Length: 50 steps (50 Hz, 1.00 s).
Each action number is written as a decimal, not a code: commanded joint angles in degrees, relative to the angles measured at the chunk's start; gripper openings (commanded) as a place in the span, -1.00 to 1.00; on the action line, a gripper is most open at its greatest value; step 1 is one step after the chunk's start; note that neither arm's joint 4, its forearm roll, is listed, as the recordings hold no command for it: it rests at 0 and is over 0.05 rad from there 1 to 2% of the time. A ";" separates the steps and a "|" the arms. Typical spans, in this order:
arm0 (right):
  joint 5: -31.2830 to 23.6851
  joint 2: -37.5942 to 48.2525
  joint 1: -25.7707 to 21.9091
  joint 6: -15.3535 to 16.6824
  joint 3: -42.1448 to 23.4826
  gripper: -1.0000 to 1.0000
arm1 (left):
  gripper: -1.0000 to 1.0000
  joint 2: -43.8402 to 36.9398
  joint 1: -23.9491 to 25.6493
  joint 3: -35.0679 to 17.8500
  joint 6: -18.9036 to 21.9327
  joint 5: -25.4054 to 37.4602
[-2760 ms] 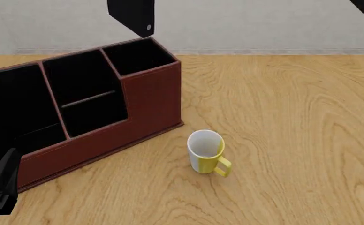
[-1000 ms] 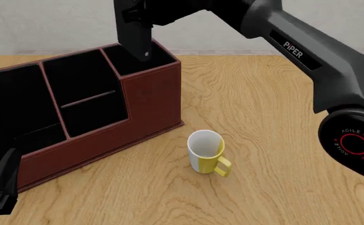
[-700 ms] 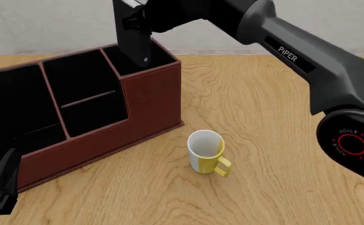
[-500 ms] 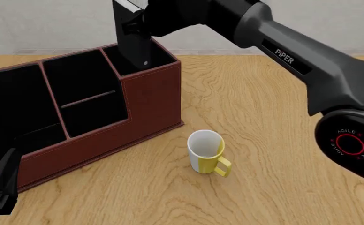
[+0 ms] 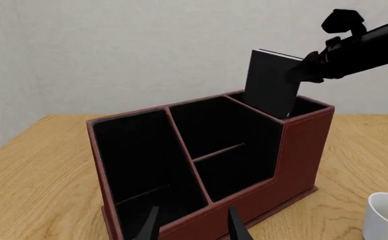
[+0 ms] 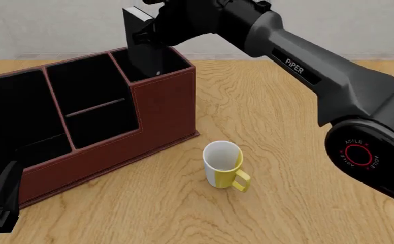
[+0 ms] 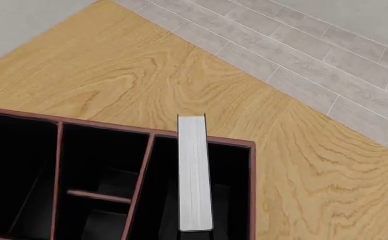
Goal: Pick up the book and place it in the right compartment of the caddy.
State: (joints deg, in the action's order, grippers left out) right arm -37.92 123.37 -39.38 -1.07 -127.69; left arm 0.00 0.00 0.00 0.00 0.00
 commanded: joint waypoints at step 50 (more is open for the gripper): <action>-0.37 3.42 -0.34 0.74 -2.11 -1.00 | 1.00 0.00 0.00 0.00 0.00 0.00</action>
State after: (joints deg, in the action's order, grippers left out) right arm -38.90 127.32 -39.63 0.60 -129.95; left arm 0.00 0.00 0.00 0.00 0.00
